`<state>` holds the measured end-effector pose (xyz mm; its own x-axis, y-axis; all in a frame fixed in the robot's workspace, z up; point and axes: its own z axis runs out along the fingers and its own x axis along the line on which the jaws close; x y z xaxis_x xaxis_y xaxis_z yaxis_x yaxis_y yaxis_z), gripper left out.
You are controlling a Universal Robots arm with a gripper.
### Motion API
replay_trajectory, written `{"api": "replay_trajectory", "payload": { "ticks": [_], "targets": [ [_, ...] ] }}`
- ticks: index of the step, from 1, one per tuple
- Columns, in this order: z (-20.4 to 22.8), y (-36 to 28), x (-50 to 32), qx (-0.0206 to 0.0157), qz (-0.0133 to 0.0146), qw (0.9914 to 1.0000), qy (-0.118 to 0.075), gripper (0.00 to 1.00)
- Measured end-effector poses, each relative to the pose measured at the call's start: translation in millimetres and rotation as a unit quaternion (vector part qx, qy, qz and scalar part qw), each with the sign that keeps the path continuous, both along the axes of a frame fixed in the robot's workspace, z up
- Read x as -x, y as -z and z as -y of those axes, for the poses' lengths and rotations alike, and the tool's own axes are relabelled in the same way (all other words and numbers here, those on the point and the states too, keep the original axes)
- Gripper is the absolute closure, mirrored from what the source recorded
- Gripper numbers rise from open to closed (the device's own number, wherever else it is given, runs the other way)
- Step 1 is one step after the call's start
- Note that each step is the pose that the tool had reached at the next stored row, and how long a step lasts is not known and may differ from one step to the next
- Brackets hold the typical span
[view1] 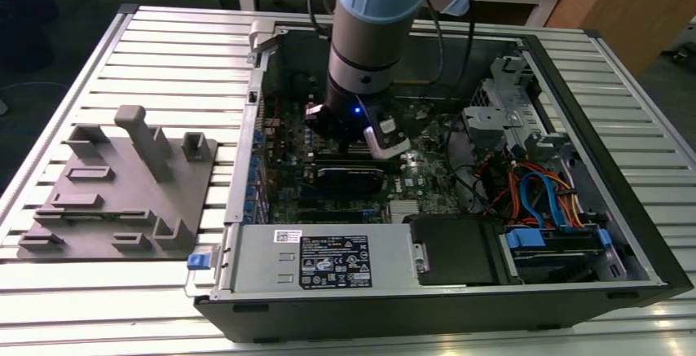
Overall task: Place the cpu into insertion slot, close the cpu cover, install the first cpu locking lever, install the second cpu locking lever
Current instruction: 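Install the second cpu locking lever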
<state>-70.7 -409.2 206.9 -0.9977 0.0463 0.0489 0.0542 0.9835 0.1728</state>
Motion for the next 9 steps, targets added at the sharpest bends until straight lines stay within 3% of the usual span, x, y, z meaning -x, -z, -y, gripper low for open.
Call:
{"api": "replay_trajectory", "payload": {
  "ticks": [1, 5, 9],
  "targets": [
    [1.5, 0.0, 0.0, -0.0006, -0.0001, 1.00000, 0.000, 0.89],
    [3.6, 0.0, 0.1, -0.0091, 0.0000, 0.99996, 0.000, 0.89],
    [6.6, 0.4, 1.0, -0.0126, 0.0000, 0.99992, 0.000, 0.89]
  ]
}}
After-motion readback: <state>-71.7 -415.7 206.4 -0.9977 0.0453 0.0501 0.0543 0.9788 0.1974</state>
